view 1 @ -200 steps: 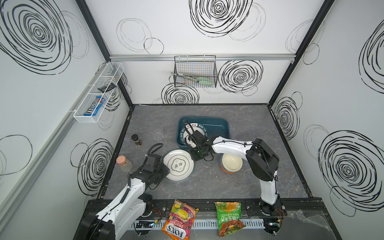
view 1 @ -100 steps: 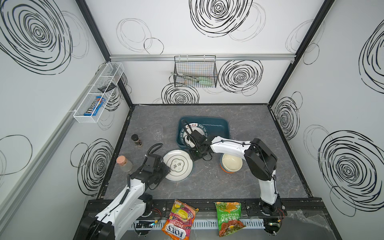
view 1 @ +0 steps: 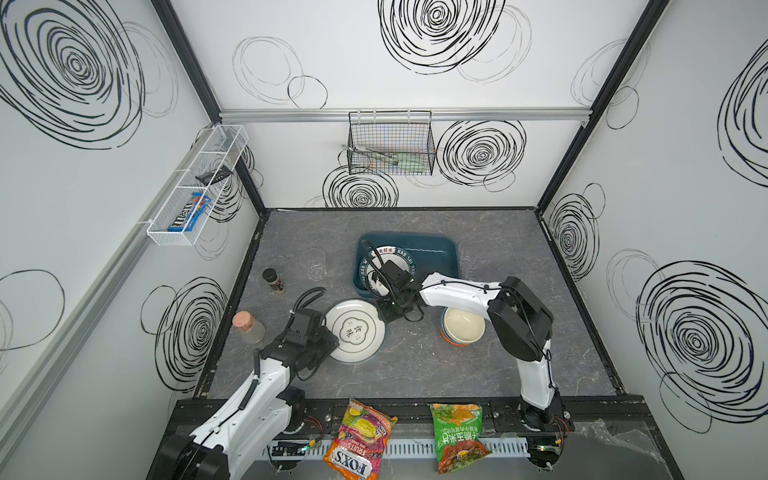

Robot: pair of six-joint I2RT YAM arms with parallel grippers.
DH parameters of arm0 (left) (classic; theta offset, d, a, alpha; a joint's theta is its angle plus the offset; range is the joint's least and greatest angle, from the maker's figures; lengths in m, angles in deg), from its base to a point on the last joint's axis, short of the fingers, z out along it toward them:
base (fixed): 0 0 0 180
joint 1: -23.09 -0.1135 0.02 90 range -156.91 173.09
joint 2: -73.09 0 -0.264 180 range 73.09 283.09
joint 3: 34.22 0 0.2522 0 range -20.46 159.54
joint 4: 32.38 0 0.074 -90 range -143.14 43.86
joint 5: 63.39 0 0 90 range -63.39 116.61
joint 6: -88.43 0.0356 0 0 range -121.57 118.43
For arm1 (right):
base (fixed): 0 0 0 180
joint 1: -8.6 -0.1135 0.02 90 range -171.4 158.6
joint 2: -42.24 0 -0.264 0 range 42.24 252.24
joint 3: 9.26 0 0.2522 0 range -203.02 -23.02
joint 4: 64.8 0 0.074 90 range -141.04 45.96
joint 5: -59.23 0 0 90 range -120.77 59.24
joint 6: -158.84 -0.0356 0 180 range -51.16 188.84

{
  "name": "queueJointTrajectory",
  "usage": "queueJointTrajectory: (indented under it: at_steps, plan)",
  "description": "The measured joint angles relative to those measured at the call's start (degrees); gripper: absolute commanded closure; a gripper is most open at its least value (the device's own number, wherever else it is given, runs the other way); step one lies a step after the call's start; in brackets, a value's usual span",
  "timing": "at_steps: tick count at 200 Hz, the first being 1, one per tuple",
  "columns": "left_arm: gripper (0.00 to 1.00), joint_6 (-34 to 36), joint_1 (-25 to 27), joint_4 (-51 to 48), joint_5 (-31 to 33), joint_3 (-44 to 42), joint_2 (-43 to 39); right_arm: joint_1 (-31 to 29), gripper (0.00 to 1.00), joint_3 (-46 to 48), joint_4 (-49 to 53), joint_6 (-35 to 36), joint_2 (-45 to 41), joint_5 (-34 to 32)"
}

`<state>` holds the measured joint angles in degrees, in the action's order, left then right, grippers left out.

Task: Place the mixed dishes into the plastic bin

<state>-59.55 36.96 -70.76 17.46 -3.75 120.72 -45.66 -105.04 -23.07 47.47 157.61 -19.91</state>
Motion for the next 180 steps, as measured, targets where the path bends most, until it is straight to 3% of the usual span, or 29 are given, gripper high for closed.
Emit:
queueJointTrajectory:
  at_steps: [46, 84, 108, 180]
  plan:
    - [0.56, 0.85, 0.57, 1.11, -0.59, 0.15, 1.57, 0.44, 0.74, 0.0, 0.09, -0.02, -0.04, -0.02]
    - [0.48, 2.05, 1.6, 3.45, -2.4, 0.96, 4.46, 1.36, 0.69, 0.0, 0.13, 0.02, -0.13, -0.22]
    - [0.37, 2.78, 1.95, 4.44, -3.3, 1.6, 5.57, 1.51, 0.71, 0.0, 0.17, 0.02, -0.13, -0.28]
    - [0.3, 2.82, 1.99, 3.61, -3.1, 1.66, 4.17, 1.53, 0.75, -0.13, 0.46, 0.22, -0.13, -0.44]
